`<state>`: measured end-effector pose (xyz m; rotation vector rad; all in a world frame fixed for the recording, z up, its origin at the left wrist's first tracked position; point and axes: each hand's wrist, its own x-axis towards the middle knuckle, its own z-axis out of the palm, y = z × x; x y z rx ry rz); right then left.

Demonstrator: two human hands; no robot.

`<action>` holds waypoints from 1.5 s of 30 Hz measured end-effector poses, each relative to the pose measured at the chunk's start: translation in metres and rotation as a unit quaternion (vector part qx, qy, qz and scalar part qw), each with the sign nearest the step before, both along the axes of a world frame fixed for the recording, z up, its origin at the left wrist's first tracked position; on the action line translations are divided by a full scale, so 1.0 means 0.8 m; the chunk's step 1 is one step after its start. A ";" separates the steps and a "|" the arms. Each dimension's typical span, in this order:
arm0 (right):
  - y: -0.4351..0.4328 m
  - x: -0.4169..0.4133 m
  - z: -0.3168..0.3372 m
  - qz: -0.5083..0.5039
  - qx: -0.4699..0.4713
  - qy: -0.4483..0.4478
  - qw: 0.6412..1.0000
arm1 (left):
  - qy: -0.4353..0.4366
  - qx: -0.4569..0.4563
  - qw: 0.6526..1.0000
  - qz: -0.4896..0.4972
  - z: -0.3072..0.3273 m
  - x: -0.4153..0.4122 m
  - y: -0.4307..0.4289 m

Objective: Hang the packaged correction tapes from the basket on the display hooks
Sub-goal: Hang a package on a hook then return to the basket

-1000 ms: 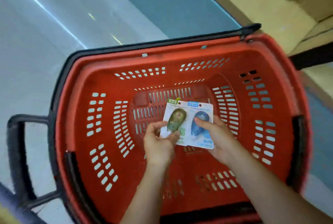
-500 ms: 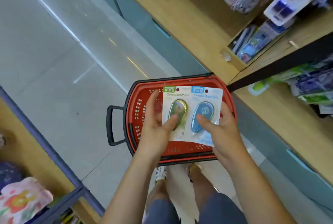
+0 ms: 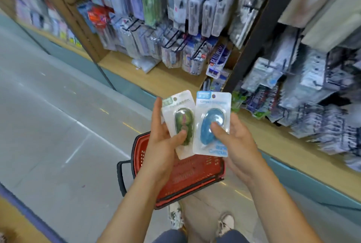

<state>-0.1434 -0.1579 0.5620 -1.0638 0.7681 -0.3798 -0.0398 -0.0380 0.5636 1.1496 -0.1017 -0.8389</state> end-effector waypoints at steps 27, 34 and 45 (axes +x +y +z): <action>-0.188 -0.531 0.235 -0.210 -0.238 -0.118 0.941 | -0.528 -0.008 0.817 -0.231 0.270 -0.410 -0.283; -0.213 -0.549 0.268 -0.276 -0.248 -0.114 0.922 | -0.458 -0.065 0.849 -0.257 0.331 -0.455 -0.337; -0.252 -0.531 0.350 -0.195 -0.341 -0.167 0.904 | -0.426 -0.172 0.866 -0.195 0.428 -0.459 -0.387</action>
